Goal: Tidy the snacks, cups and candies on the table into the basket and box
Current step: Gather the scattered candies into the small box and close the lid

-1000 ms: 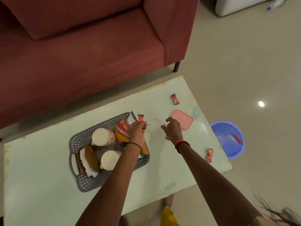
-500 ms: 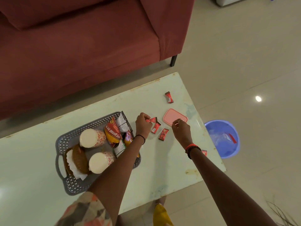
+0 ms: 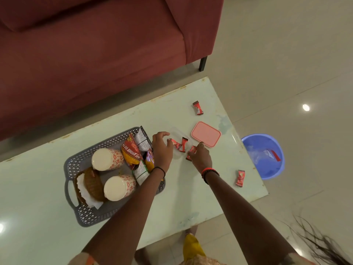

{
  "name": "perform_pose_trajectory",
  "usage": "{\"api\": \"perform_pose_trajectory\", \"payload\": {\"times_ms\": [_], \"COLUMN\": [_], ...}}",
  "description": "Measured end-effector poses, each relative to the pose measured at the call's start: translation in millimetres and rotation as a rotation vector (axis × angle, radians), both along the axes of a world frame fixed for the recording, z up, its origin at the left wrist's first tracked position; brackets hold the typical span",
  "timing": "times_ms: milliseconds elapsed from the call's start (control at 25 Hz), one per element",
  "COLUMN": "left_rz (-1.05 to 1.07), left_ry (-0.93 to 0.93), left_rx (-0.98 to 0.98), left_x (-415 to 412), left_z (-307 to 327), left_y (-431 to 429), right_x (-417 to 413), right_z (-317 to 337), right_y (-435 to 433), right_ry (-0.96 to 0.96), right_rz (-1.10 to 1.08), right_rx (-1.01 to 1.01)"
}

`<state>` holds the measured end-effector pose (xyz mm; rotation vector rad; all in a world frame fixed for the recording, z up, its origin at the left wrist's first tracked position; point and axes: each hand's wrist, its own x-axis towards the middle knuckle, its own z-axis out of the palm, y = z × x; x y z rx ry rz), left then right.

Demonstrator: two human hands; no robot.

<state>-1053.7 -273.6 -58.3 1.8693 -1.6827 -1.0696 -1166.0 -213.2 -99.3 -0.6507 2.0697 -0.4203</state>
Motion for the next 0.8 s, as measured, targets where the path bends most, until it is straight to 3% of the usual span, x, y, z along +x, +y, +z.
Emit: {"api": "perform_pose_trajectory", "payload": {"times_ms": [200, 400, 640, 800], "left_rz": [-0.001, -0.106, -0.352, -0.51], "left_ry": [0.025, 0.002, 0.027, -0.105], "left_rx": [-0.096, -0.168, 0.167, 0.257], "left_x": [-0.2, -14.8, -76.2, -130.6], "left_z": [3.2, 7.1, -14.6, -30.4], "left_y": [17.5, 66.4, 148.8, 174.8], "right_x": [11.3, -22.1, -99.3, -136.1], "right_z": [-8.5, 2.6, 37.0, 48.7], "right_y": [-0.8, 11.3, 30.7, 49.2], "right_ry": [0.052, 0.04, 0.147, 0.144], "right_rz": [-0.054, -0.284, -0.469, -0.495], "right_rx": [-0.023, -0.159, -0.269, -0.287]}}
